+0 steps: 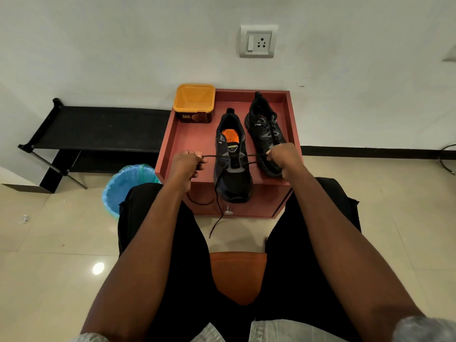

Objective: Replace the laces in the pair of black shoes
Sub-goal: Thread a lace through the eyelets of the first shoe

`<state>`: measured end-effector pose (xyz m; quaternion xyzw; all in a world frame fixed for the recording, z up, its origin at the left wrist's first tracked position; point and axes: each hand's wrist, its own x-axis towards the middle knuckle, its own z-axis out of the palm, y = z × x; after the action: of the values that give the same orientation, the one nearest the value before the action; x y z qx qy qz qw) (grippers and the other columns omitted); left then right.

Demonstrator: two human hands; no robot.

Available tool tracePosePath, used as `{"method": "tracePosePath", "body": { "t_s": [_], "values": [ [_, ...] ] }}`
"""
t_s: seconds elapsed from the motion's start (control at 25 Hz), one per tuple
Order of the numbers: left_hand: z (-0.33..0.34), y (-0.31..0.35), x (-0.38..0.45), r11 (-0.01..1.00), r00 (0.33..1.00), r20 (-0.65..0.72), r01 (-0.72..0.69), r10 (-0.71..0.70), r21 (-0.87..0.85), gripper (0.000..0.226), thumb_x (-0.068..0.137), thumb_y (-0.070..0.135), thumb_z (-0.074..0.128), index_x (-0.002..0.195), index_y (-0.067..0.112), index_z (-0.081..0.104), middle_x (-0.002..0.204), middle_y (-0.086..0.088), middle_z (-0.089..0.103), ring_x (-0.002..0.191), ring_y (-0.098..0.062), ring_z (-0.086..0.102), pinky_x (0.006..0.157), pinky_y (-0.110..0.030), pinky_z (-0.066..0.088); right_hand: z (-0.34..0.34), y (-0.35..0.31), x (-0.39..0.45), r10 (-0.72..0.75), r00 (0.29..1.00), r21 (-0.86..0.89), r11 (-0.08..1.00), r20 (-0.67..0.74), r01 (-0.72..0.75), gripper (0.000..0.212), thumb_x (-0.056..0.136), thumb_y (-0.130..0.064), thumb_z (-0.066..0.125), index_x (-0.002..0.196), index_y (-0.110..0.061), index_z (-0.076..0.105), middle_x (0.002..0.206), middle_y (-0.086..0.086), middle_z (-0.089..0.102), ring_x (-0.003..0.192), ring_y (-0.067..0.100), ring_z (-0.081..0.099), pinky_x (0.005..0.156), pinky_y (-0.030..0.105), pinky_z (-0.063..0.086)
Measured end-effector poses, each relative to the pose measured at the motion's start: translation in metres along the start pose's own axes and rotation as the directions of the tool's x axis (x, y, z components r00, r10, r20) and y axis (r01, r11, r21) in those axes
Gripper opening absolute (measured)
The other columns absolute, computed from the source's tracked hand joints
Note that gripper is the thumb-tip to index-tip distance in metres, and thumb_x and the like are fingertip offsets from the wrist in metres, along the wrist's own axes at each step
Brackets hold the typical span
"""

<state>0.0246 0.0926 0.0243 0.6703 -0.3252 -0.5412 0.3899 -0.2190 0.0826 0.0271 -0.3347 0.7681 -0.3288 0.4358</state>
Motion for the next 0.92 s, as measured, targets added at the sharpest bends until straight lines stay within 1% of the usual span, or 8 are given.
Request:
{"method": "tracePosePath", "body": {
  "t_s": [0.08, 0.16, 0.32, 0.48, 0.6, 0.68, 0.8, 0.92],
  "values": [
    [0.005, -0.002, -0.002, 0.994, 0.998, 0.056, -0.034, 0.028, 0.099, 0.010, 0.093, 0.002, 0.054, 0.099, 0.009, 0.059, 0.081, -0.006, 0.071, 0.057, -0.010, 0.054, 0.047, -0.021, 0.035, 0.009, -0.003, -0.010, -0.208, 0.972, -0.191, 0.955, 0.108, 0.226, 0.028, 0.084, 0.003, 0.051, 0.106, -0.012, 0.062, 0.102, 0.005, 0.061, 0.092, 0.023, 0.058, 0.069, 0.028, 0.050],
    [0.014, -0.005, -0.006, 0.985, 0.972, 0.232, -0.062, 0.023, 0.159, 0.010, 0.092, 0.000, 0.057, 0.098, 0.008, 0.057, 0.077, -0.007, 0.071, 0.050, -0.010, 0.051, 0.041, -0.022, 0.031, 0.021, -0.008, -0.026, -0.347, 0.865, -0.100, 0.908, 0.362, 0.406, 0.043, 0.088, 0.007, 0.055, 0.127, -0.009, 0.056, 0.122, 0.005, 0.060, 0.106, 0.021, 0.061, 0.079, 0.023, 0.051],
    [0.025, -0.006, -0.009, 0.978, 0.940, 0.339, -0.110, 0.044, 0.177, 0.009, 0.090, 0.002, 0.064, 0.094, 0.008, 0.058, 0.071, -0.008, 0.068, 0.045, -0.010, 0.048, 0.037, -0.021, 0.029, 0.034, -0.006, -0.035, -0.329, 0.734, -0.043, 0.898, 0.594, 0.438, 0.025, 0.092, 0.004, 0.061, 0.117, 0.005, 0.062, 0.097, 0.026, 0.069, 0.083, 0.019, 0.066, 0.075, 0.021, 0.051],
    [0.013, -0.001, -0.002, 0.976, 0.957, 0.288, -0.077, 0.015, 0.203, 0.007, 0.088, 0.003, 0.066, 0.091, 0.008, 0.062, 0.072, -0.006, 0.066, 0.049, -0.009, 0.048, 0.041, -0.021, 0.030, 0.014, -0.005, -0.020, -0.338, 0.910, -0.238, 0.888, 0.239, 0.393, 0.015, 0.096, -0.009, 0.056, 0.096, -0.005, 0.071, 0.084, 0.008, 0.070, 0.064, 0.011, 0.057, 0.061, 0.020, 0.043],
    [0.007, 0.000, 0.005, 0.975, 0.991, 0.131, -0.048, 0.020, 0.215, 0.011, 0.087, -0.003, 0.060, 0.089, 0.008, 0.061, 0.072, -0.005, 0.065, 0.052, -0.009, 0.050, 0.044, -0.020, 0.032, -0.002, -0.002, -0.007, -0.316, 0.933, -0.520, 0.833, -0.171, 0.187, 0.018, 0.094, -0.014, 0.054, 0.103, -0.009, 0.069, 0.101, 0.011, 0.070, 0.096, 0.027, 0.065, 0.086, 0.036, 0.048],
    [0.008, -0.003, 0.009, 0.977, 0.997, 0.063, -0.052, 0.039, 0.209, 0.013, 0.089, -0.004, 0.056, 0.089, 0.008, 0.061, 0.075, -0.006, 0.066, 0.054, -0.009, 0.052, 0.046, -0.020, 0.035, -0.003, 0.003, -0.006, -0.387, 0.900, -0.714, 0.686, -0.199, 0.137, 0.026, 0.093, -0.016, 0.055, 0.114, -0.007, 0.065, 0.115, 0.015, 0.066, 0.115, 0.034, 0.056, 0.102, 0.047, 0.040],
    [0.018, -0.007, 0.007, 0.977, 0.978, 0.203, -0.094, 0.055, 0.191, 0.008, 0.092, 0.000, 0.058, 0.093, 0.005, 0.064, 0.077, -0.007, 0.069, 0.055, -0.011, 0.056, 0.047, -0.021, 0.037, 0.017, 0.001, -0.015, -0.504, 0.854, -0.518, 0.699, 0.132, 0.493, 0.039, 0.089, -0.007, 0.059, 0.128, -0.009, 0.059, 0.128, 0.010, 0.060, 0.121, 0.026, 0.053, 0.102, 0.041, 0.044],
    [0.030, -0.010, 0.003, 0.975, 0.940, 0.333, -0.139, 0.074, 0.175, 0.001, 0.091, 0.006, 0.065, 0.091, 0.006, 0.065, 0.076, -0.011, 0.068, 0.052, -0.011, 0.056, 0.046, -0.024, 0.036, 0.043, 0.000, -0.022, -0.351, 0.742, -0.108, 0.864, 0.571, 0.492, 0.037, 0.088, 0.002, 0.064, 0.123, -0.008, 0.060, 0.114, 0.016, 0.067, 0.106, 0.028, 0.064, 0.094, 0.042, 0.051]
  ]
}}
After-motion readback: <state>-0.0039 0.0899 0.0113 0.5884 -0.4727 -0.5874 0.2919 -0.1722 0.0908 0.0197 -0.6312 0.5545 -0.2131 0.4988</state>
